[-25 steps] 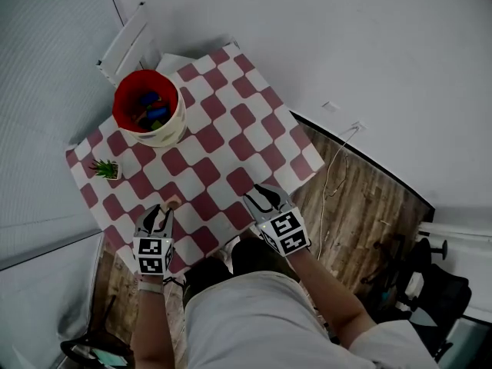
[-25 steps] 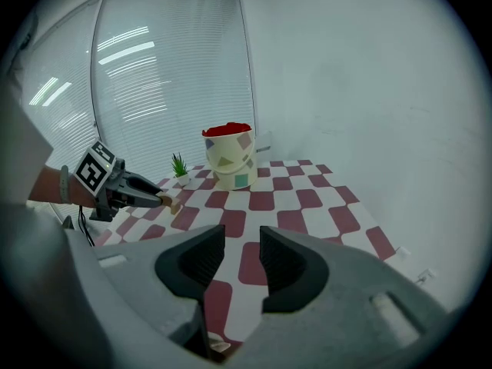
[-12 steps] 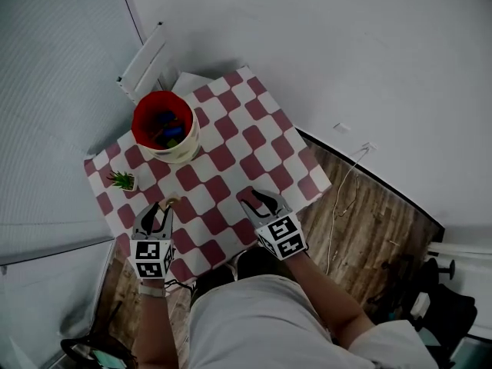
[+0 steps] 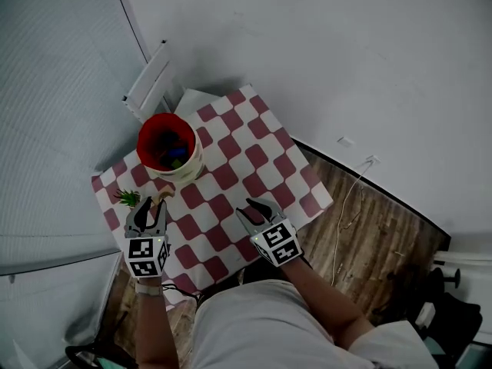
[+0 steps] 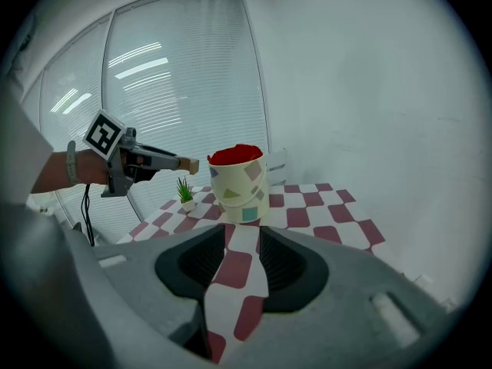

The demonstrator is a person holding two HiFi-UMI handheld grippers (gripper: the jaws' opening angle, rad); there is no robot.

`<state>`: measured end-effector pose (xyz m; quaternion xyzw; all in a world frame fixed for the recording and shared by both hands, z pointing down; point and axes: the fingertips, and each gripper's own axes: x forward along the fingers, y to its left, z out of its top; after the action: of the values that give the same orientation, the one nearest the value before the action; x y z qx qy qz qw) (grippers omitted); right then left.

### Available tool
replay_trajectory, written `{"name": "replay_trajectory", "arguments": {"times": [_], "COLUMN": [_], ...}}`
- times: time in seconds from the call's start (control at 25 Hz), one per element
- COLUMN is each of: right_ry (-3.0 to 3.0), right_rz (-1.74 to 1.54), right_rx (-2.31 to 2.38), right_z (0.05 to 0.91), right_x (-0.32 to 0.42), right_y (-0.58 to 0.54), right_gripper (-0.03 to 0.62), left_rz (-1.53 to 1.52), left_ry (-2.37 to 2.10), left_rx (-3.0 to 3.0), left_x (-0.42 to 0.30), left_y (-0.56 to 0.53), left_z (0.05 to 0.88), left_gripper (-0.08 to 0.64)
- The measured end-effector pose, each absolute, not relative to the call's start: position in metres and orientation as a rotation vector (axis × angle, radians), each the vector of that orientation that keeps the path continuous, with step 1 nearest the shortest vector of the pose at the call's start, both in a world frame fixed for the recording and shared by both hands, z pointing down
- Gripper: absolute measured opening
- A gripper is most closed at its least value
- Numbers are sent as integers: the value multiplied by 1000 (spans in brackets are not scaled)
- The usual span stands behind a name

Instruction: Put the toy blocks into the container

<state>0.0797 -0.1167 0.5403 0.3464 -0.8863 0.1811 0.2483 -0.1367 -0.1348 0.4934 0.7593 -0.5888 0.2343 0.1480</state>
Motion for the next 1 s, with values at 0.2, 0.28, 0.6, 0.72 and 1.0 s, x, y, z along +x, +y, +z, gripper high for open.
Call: {"name": "replay_trajectory", "arguments": {"times": [0.2,0.28,0.6,0.72,1.0], "right_ry": [-2417,-2412,-2383,-2372,-2348], "right_rz": [498,498,504,517,536], "right_rx": [928,927,941,949,940], "right_z": [541,540,547,550,558], "right_x": [79,80,97,101,105], "right_y": [-131,-138,-163,-168,-172], "right_gripper": [143,143,143,143,143], "left_rz": [626,607,566,558,571], "left_ry": [-1738,-1751,-1786,-1800,-1801], "left_rx": [2178,2169,2128,2113,2068], "left_x": [-140,-140,-144,-149,-157], "left_y": [-165,-177,-220,-231,-248], "left_z": [478,476,482,485,504], "left_gripper": [127,127,126,126,126]}}
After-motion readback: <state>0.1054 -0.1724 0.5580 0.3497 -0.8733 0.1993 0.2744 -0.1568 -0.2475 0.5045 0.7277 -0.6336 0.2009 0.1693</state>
